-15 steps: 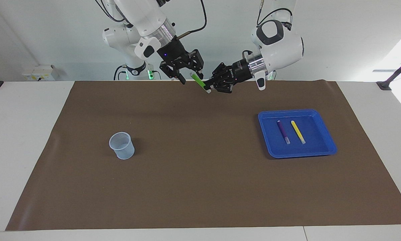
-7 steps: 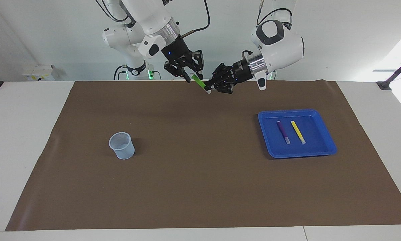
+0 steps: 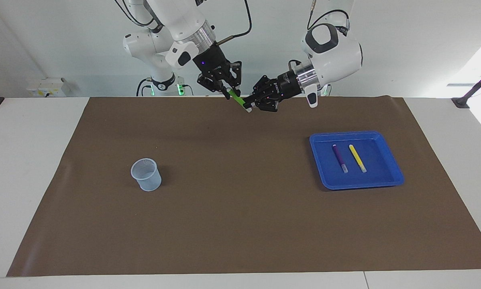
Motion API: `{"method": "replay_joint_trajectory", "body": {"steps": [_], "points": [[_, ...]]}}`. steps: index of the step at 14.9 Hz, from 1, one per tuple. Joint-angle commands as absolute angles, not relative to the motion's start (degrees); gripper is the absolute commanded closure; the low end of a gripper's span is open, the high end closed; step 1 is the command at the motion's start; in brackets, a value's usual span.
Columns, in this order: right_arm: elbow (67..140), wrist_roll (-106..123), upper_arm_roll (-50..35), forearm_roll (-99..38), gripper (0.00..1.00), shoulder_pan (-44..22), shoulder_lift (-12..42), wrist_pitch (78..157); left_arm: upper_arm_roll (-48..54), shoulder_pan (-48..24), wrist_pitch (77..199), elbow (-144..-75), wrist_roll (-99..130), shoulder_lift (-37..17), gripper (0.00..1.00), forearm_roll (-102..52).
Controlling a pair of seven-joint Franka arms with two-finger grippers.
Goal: Transfer and insert pens with both arms
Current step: 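Grasp the green pen tip with the right gripper, open the left gripper, then carry the green pen to the cup with the right gripper and insert it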
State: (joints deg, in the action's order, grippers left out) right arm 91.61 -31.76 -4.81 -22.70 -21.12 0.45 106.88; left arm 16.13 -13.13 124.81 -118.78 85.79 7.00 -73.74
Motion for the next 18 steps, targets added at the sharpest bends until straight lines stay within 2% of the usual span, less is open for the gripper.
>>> {"method": "replay_joint_trajectory", "body": {"steps": [1, 2, 3, 9, 10, 11, 12, 18], "points": [[92.20, -31.46, -5.01, -21.71, 0.77, -20.83, -0.09, 107.84, 15.47, -14.06, 126.12, -120.85, 86.22, 9.05, 1.00, -75.32], [92.20, -31.46, -5.01, -21.71, 0.93, -20.83, -0.09, 107.84, 15.56, -14.06, 126.12, -120.85, 86.22, 9.05, 1.00, -75.32], [92.20, -31.46, -5.01, -21.62, 1.00, -20.92, -0.17, 107.75, 15.56, -14.06, 126.12, -120.85, 86.22, 9.05, 1.00, -75.32], [92.20, -29.19, -5.01, -19.60, 1.00, -20.31, -0.18, 107.23, 15.47, -14.15, 127.09, -120.85, 86.22, 9.05, 1.00, -76.11], [92.20, -28.05, -4.92, -19.43, 1.00, -20.13, -0.09, 107.23, 15.47, -14.67, 127.26, -120.76, 85.87, 9.05, 0.86, -76.11], [92.37, -26.82, -4.92, -18.47, 1.00, -19.52, -0.09, 107.14, 15.47, -15.11, 128.14, -120.67, 85.87, 8.97, 0.07, -76.11], [92.81, -25.15, -4.92, -17.41, 1.00, -18.29, -0.26, 107.14, 15.47, -15.20, 128.75, -120.76, 85.87, 8.96, 0.00, -76.03], [103.25, -3.99, -4.83, -11.35, 1.00, -6.79, -4.47, 109.24, 15.29, -13.63, 128.58, -120.94, 85.87, 8.96, 0.00, -75.76]]}}
